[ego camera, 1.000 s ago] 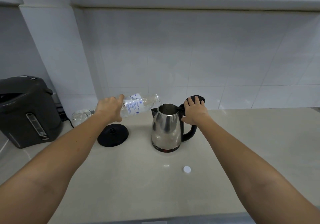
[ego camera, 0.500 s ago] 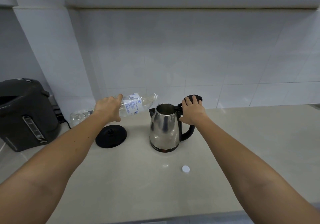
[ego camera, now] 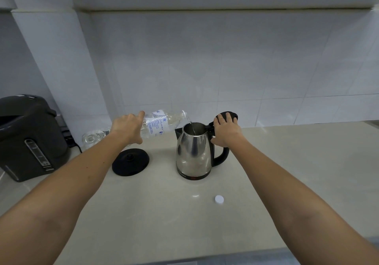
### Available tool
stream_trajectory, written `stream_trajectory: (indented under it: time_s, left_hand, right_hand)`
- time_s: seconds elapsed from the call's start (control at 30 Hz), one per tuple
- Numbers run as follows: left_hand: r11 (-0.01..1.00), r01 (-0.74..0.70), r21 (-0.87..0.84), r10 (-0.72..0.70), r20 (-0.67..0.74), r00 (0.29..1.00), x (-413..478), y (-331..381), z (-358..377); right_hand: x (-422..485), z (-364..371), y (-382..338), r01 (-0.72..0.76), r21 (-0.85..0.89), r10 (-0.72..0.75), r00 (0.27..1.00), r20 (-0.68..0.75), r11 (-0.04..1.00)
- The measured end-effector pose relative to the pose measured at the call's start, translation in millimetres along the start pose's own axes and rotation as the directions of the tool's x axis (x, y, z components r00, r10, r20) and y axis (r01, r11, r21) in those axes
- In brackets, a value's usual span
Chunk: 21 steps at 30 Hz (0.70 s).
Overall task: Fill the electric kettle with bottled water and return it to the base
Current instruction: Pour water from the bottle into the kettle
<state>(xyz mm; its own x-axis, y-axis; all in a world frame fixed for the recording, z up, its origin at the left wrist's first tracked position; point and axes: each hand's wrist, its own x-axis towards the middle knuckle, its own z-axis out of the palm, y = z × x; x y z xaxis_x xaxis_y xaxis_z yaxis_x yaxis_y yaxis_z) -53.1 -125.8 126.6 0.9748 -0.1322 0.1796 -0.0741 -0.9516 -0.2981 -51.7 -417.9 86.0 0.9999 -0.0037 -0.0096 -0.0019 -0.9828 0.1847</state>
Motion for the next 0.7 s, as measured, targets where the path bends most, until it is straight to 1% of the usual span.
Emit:
stream_trajectory:
  time_s: [0.7]
  left_hand:
    - [1.000, 0.016, -0.002, -0.016, 0.009, 1.000, 0.6, 1.1, -6.1]
  right_hand:
    - [1.0, 0.1, 0.4, 0.008, -0.006, -0.009, 1.000, -0.006, 1.000]
